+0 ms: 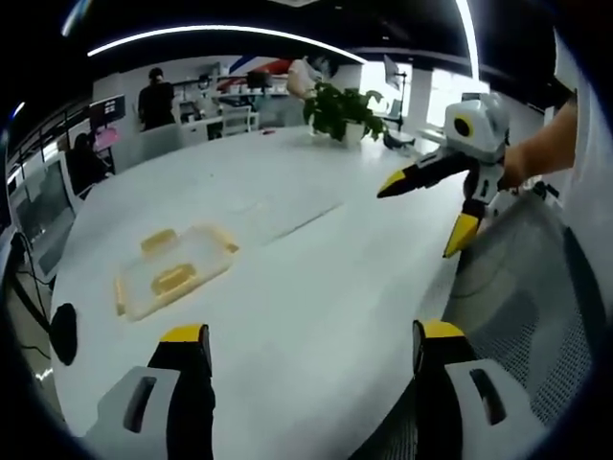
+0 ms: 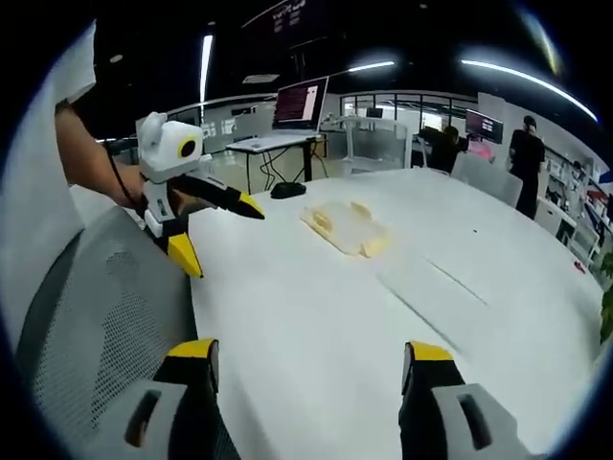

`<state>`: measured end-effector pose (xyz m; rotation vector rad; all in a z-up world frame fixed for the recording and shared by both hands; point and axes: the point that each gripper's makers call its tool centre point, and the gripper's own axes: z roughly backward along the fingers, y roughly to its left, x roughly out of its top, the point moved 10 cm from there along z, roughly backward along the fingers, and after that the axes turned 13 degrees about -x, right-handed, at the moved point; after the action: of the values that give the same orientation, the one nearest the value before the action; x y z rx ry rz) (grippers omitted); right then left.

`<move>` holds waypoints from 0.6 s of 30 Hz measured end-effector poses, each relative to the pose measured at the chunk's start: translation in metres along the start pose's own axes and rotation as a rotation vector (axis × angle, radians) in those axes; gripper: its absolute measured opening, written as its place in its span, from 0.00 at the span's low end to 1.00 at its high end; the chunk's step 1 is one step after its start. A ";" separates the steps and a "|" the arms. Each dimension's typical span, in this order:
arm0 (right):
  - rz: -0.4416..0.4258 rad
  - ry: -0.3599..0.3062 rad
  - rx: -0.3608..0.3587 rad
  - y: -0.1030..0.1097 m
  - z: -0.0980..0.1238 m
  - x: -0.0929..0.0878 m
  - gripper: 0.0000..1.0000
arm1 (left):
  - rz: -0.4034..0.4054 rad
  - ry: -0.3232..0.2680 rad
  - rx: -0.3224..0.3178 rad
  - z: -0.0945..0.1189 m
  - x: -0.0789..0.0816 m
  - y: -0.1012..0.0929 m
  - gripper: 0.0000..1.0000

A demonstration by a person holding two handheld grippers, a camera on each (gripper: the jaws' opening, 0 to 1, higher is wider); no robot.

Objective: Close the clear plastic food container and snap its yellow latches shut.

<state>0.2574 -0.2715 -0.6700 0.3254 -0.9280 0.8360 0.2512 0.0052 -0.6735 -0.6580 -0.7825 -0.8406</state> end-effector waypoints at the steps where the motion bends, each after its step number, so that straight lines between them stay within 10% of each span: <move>1: 0.002 0.001 0.004 0.000 -0.002 0.001 0.78 | 0.000 0.001 0.001 0.000 0.000 0.001 0.85; 18: 0.033 0.001 0.026 -0.008 -0.026 0.015 0.77 | -0.003 0.027 0.009 -0.002 -0.004 0.017 0.83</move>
<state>0.2836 -0.2542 -0.6720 0.3330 -0.9245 0.8787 0.2646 0.0141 -0.6816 -0.6362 -0.7626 -0.8464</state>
